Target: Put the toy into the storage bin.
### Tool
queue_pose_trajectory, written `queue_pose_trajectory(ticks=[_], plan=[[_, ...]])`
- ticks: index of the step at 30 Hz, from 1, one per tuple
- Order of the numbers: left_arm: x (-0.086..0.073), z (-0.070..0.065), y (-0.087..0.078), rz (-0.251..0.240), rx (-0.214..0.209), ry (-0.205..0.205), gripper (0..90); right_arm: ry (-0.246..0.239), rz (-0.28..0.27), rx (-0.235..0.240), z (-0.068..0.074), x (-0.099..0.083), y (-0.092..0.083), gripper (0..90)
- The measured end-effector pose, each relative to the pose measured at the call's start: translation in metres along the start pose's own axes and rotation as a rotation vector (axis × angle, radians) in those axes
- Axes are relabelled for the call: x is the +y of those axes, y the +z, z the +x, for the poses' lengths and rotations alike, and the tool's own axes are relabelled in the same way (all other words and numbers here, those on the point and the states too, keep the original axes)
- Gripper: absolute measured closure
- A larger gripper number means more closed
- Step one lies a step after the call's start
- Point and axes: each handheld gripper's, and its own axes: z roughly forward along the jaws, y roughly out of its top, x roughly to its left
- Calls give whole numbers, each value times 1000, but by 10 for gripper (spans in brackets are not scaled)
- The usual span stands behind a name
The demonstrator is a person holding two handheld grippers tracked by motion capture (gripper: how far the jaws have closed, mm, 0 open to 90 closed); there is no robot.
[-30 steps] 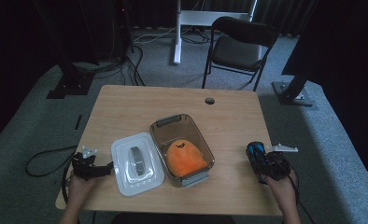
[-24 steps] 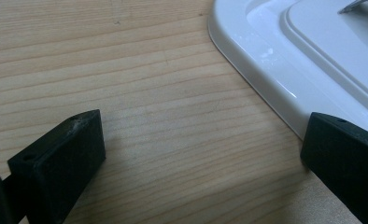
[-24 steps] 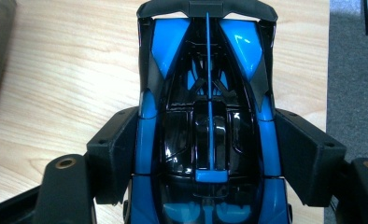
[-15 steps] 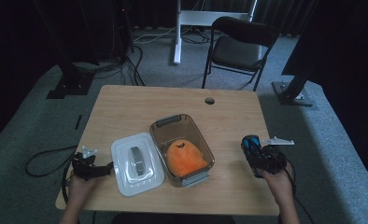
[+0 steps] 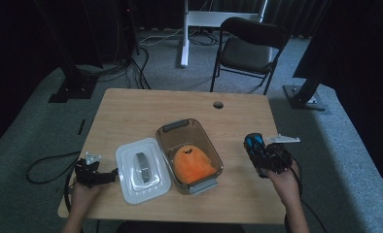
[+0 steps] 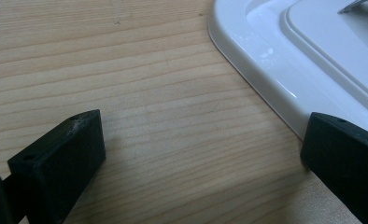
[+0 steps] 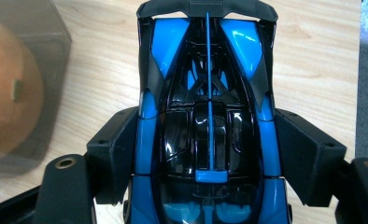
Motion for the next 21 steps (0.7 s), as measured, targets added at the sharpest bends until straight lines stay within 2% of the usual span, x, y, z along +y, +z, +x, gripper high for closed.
queue_pose_trajectory(ticks=[21], plan=[[0, 0, 0, -1, 0, 0, 2, -75, -36, 82, 40, 38, 3, 269]])
